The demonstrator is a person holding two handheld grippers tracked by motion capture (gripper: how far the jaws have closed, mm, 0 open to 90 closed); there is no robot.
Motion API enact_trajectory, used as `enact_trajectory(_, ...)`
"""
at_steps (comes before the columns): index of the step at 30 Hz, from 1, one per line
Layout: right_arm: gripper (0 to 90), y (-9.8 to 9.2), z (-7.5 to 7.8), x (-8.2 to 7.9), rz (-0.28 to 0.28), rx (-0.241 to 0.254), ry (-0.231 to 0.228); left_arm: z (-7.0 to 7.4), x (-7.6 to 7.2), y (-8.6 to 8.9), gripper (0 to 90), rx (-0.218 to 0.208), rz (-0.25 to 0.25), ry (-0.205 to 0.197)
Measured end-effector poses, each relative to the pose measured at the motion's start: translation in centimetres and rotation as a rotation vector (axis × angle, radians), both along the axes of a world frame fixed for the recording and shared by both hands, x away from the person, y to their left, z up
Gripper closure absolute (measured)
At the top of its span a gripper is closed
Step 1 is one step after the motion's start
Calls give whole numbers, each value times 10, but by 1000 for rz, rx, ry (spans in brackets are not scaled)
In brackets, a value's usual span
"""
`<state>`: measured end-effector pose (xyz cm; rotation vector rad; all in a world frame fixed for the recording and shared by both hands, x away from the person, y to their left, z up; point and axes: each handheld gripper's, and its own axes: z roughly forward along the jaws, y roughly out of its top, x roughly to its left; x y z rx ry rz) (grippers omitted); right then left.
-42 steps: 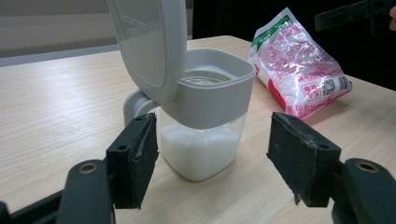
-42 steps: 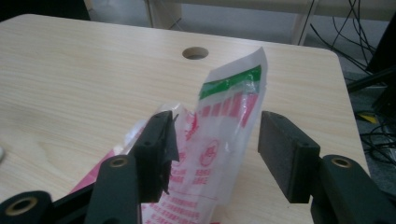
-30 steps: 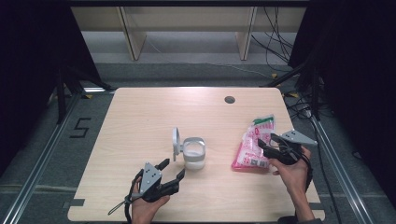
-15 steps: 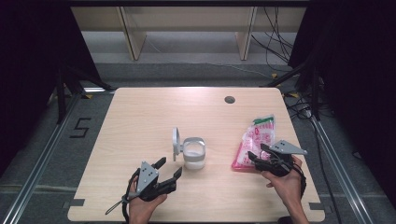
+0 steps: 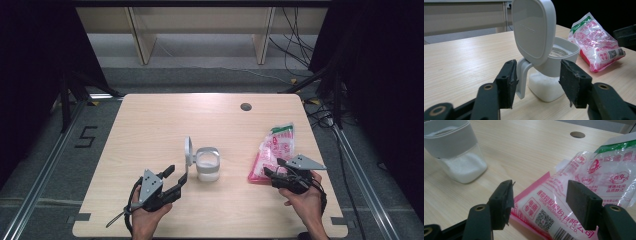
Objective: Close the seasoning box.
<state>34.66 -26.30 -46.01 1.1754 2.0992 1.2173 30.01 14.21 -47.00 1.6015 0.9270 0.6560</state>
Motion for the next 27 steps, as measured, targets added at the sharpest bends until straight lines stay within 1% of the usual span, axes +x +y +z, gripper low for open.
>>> enact_trajectory(1, 392, 1, 1, -2, -10, 6, 19, 1, 0, 1, 537, 13, 0, 2)
enact_trajectory(2, 393, 2, 0, -3, -8, 11, 14, 1, 0, 1, 549, 7, 3, 7)
enact_trajectory(3, 393, 1, 1, -3, -6, -2, 11, 1, 0, 3, 565, 17, -2, 8)
enact_trajectory(4, 393, 3, 0, -3, 1, 8, 12, 2, 1, 3, 598, 22, -6, 7)
enact_trajectory(5, 393, 2, 0, -2, 13, -11, -8, 2, 2, 4, 620, 21, -4, 5)
enact_trajectory(6, 393, 2, 0, -2, 17, -7, -1, 3, 2, 5, 655, 18, 1, 3)
enact_trajectory(7, 393, 4, 1, -6, -6, 0, 31, 3, 3, 5, 691, 23, 2, 0)
enact_trajectory(8, 394, 5, 0, -5, 4, -3, 23, 4, 5, 6, 717, 28, -3, -7)
enact_trajectory(9, 394, 4, -1, -3, 22, -5, 1, 4, 5, 6, 754, 25, 11, -8)
enact_trajectory(10, 394, 5, -1, -2, 27, -4, -1, 5, 6, 8, 779, 34, 18, -8)
enact_trajectory(12, 394, 6, -1, -2, 35, -5, 4, 5, 10, 9, 817, 38, 27, -12)
enact_trajectory(13, 394, 6, -1, -3, 31, -2, 8, 5, 11, 10, 833, 27, 38, -18)
enact_trajectory(14, 394, 6, -1, -3, 35, -11, 4, 5, 12, 10, 854, 28, 39, -21)
enact_trajectory(17, 394, 5, -1, -3, 36, -9, 1, 7, 17, 9, 884, 34, 43, -26)
enact_trajectory(18, 394, 5, 0, -4, 26, -13, -1, 7, 19, 8, 890, 40, 40, -24)
enact_trajectory(19, 395, 5, 0, -4, 28, -7, 0, 7, 21, 7, 891, 39, 40, -25)
enact_trajectory(20, 394, 5, 0, -4, 29, -6, -1, 8, 22, 6, 891, 46, 38, -27)
enact_trajectory(21, 394, 6, 0, -4, 37, -2, -1, 8, 23, 5, 891, 41, 36, -24)
enact_trajectory(25, 394, 7, 1, -5, 39, -17, 3, 9, 27, 1, 892, 36, 28, -26)
enact_trajectory(26, 393, 7, 0, -5, 43, -5, -1, 10, 27, 1, 892, 38, 25, -28)
enact_trajectory(27, 392, 8, 0, -6, 43, -5, 0, 11, 27, -1, 892, 35, 25, -29)
